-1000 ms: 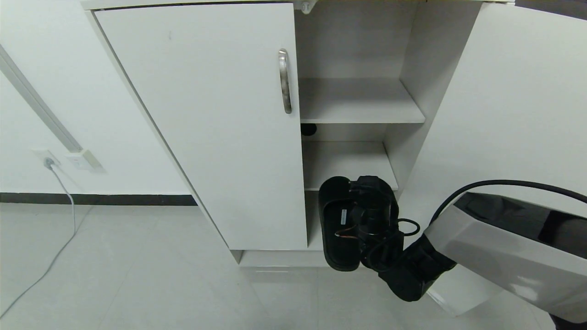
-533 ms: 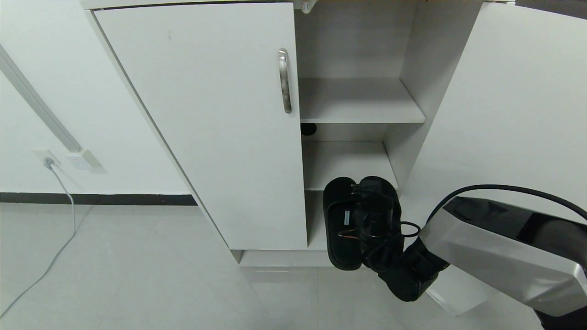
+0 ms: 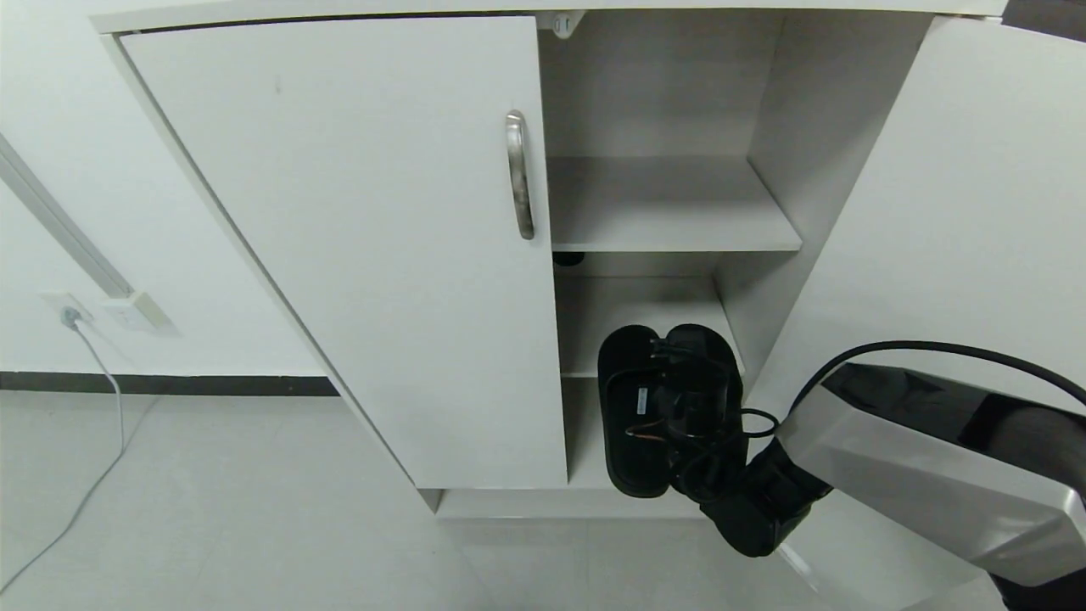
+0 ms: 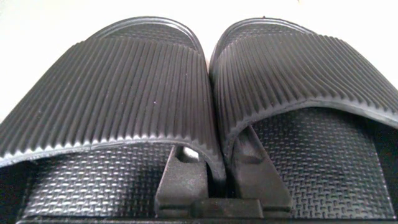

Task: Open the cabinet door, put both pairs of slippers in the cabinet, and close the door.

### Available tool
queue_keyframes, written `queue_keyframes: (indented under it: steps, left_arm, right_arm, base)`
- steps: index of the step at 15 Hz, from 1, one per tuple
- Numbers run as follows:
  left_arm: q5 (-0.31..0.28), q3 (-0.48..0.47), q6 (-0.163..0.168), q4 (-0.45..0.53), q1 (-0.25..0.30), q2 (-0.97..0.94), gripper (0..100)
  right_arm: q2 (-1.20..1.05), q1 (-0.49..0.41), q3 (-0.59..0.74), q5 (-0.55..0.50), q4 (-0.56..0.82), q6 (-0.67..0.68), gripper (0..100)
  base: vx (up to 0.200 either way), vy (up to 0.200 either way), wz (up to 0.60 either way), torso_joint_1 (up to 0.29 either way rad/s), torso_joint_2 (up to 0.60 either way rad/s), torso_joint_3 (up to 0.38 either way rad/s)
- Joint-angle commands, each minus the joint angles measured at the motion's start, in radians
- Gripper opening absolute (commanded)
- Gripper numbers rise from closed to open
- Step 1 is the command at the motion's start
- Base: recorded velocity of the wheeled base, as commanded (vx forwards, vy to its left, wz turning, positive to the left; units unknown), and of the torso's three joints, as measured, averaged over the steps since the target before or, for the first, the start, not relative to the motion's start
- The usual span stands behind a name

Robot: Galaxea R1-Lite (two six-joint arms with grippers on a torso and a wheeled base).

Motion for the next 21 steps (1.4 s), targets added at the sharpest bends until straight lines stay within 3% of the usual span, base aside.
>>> queue_keyframes:
  steps: [1, 3, 12, 17, 21]
  left_arm:
    - [0.000, 0.000, 0.000, -0.001, 0.000, 0.002, 0]
    - [0.000, 0.000, 0.000, -0.001, 0.000, 0.002, 0]
    - [0.002, 0.000, -0.002, -0.001, 0.000, 0.002, 0]
    - [0.002, 0.000, -0.002, -0.001, 0.000, 0.002, 0]
    - [0.002, 0.000, -0.003, -0.001, 0.000, 0.002, 0]
  right_arm:
    - [-0.006, 0.000, 0.000, 0.000, 0.000, 0.000, 0]
    - [-0.003, 0.000, 0.001, 0.000, -0.016, 0.001, 0]
    - [0.017, 0.000, 0.000, 0.058, -0.033, -0.029, 0]
    - [0.075, -0.024, -0.105, 0.060, -0.024, -0.068, 0]
    - [0.087, -0.049, -0.229, 0.069, 0.071, -0.066, 0]
  base:
    - [0.200, 0.000, 0.00, -0.007, -0.01, -0.007]
    - [0.200, 0.000, 0.00, -0.002, 0.00, 0.005]
    - [0.000, 0.000, 0.00, 0.000, 0.00, 0.000]
    - [0.000, 0.000, 0.00, 0.000, 0.00, 0.000]
    - [0.000, 0.000, 0.00, 0.000, 0.00, 0.000]
